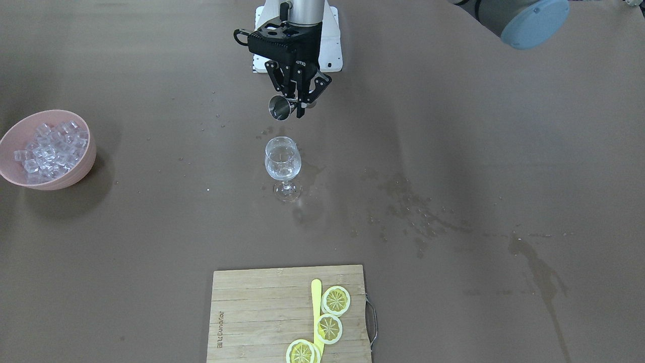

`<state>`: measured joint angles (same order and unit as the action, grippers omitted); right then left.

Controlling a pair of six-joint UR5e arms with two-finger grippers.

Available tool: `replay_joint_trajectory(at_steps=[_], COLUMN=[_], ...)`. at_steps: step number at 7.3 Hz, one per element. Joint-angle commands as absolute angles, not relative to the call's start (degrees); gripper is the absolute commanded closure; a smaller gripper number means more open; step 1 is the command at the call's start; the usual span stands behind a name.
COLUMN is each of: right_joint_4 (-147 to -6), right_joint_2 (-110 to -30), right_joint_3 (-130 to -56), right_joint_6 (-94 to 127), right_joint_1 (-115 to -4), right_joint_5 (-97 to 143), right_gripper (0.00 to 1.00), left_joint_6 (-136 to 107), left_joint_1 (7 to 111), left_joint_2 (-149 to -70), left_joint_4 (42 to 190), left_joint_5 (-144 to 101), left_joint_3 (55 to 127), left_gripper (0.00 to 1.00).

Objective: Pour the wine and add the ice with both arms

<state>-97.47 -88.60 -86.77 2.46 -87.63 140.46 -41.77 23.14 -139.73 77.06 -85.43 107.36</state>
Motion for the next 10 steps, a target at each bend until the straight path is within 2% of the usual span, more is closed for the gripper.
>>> replay_joint_trajectory(at_steps=[1, 4, 10], right_joint_4=[-97.47, -97.47, -97.47], right_joint_2=[-88.59, -88.51, -88.51], right_joint_3=[-86.84, -86.75, -86.66], right_joint_6=[2.46, 2.46, 2.46], right_joint_1=[-87.63, -87.63, -87.63], right_joint_5=[140.54, 140.45, 140.54], right_gripper=[0.0, 0.0, 0.0], left_joint_6=[-40.0, -39.46, -37.27], left_joint_1=[26.96, 28.56, 28.48], left_joint_2=[-140.1, -142.71, -145.36], left_joint_4=[76.64, 75.16, 67.44], left_joint_5=[-91.28, -93.34, -95.01], left_joint_3=[105.83, 101.97, 101.95], left_gripper=[1.0, 1.0, 1.0])
